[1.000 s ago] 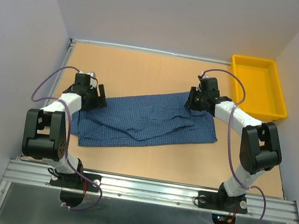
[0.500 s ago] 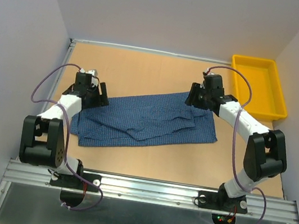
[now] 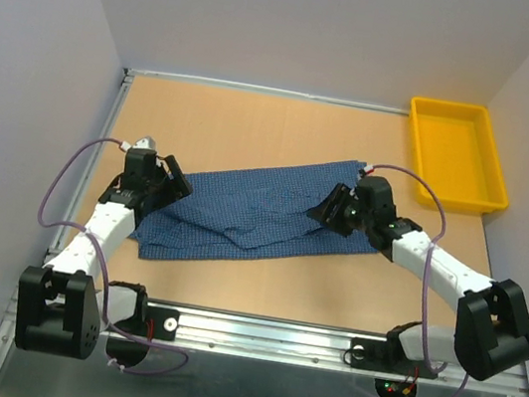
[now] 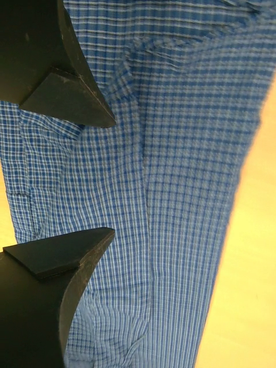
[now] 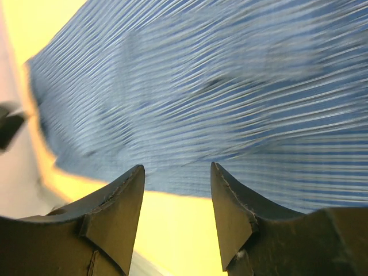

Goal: Fold and stack the long sleeve shirts
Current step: Fold the shirt

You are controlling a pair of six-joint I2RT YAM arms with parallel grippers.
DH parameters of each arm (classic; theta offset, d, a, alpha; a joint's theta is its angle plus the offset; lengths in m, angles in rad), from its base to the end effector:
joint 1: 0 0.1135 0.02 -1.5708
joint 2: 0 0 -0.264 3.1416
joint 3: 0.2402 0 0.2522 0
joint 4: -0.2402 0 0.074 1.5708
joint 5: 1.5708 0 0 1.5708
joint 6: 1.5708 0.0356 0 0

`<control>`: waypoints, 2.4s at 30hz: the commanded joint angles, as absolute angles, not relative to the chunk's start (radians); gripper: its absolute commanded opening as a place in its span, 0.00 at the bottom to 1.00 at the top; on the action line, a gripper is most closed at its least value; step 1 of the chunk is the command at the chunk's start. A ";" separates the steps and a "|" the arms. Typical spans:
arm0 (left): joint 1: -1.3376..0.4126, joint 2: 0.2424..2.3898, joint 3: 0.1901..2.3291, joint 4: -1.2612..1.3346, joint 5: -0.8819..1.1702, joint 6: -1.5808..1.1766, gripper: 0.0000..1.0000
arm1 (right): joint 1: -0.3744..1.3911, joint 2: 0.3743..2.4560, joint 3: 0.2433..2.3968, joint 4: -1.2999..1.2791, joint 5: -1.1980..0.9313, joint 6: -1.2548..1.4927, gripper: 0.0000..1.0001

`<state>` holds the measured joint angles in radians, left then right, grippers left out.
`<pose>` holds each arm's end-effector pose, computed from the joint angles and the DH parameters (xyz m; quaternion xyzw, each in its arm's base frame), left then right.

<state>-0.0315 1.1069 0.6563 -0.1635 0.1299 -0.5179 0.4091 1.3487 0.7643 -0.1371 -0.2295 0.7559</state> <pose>0.2376 -0.0121 0.2339 -0.1843 0.8670 -0.1801 0.4265 0.2544 0.1191 0.2141 0.1097 0.8998 0.3123 0.2844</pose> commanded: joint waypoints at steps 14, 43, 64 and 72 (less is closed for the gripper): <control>-0.031 1.134 0.514 -0.058 0.090 -0.677 0.78 | 0.430 1.259 0.672 -0.067 0.098 0.778 0.55; -0.031 1.167 0.477 -0.031 0.097 -0.643 0.79 | 0.265 1.473 0.778 -0.018 -0.158 0.654 0.22; -0.031 1.175 0.480 -0.028 0.097 -0.637 0.79 | 0.261 1.423 0.836 -0.087 0.094 0.488 0.07; -0.031 1.160 0.502 -0.057 0.095 -0.629 0.79 | 0.262 1.439 0.907 -0.150 0.072 0.437 0.42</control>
<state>-0.0311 1.1770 0.4904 -0.0441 0.1028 -0.6502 0.2684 1.4487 0.8360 -0.1196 0.0544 0.4793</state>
